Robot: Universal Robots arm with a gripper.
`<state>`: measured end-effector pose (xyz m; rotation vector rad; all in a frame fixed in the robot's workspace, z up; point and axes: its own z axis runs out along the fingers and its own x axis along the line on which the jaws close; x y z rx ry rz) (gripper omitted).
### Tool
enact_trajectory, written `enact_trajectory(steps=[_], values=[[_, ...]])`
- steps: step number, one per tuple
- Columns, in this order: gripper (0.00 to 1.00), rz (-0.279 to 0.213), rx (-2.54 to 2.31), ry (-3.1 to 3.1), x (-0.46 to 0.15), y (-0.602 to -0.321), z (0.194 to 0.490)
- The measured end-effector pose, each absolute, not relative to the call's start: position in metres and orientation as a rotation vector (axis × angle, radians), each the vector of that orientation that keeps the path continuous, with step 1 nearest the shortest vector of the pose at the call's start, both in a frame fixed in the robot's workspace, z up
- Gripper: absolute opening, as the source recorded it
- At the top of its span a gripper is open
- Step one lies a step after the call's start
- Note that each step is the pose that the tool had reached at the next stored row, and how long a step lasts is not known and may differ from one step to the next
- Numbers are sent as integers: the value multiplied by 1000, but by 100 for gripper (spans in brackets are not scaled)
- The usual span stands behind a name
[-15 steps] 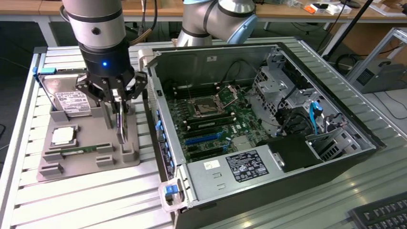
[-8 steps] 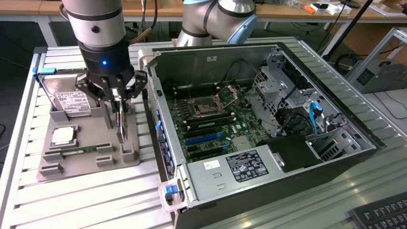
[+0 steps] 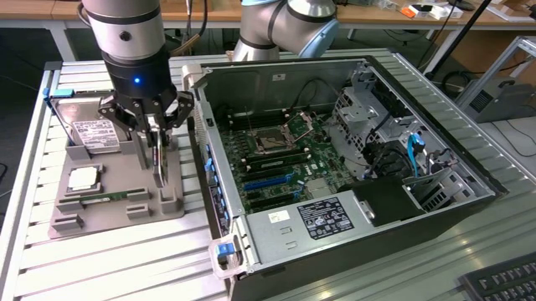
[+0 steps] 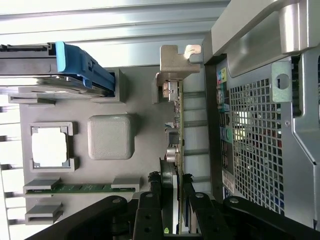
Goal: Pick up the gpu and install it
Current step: 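Pick up the gpu and move the gpu toward the slot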
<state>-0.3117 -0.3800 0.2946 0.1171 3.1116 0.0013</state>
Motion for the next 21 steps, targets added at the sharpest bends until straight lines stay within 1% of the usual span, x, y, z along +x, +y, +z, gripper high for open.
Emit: enact_trajectory(steps=[21], values=[[27,1,117,3112,-312,-380,303]])
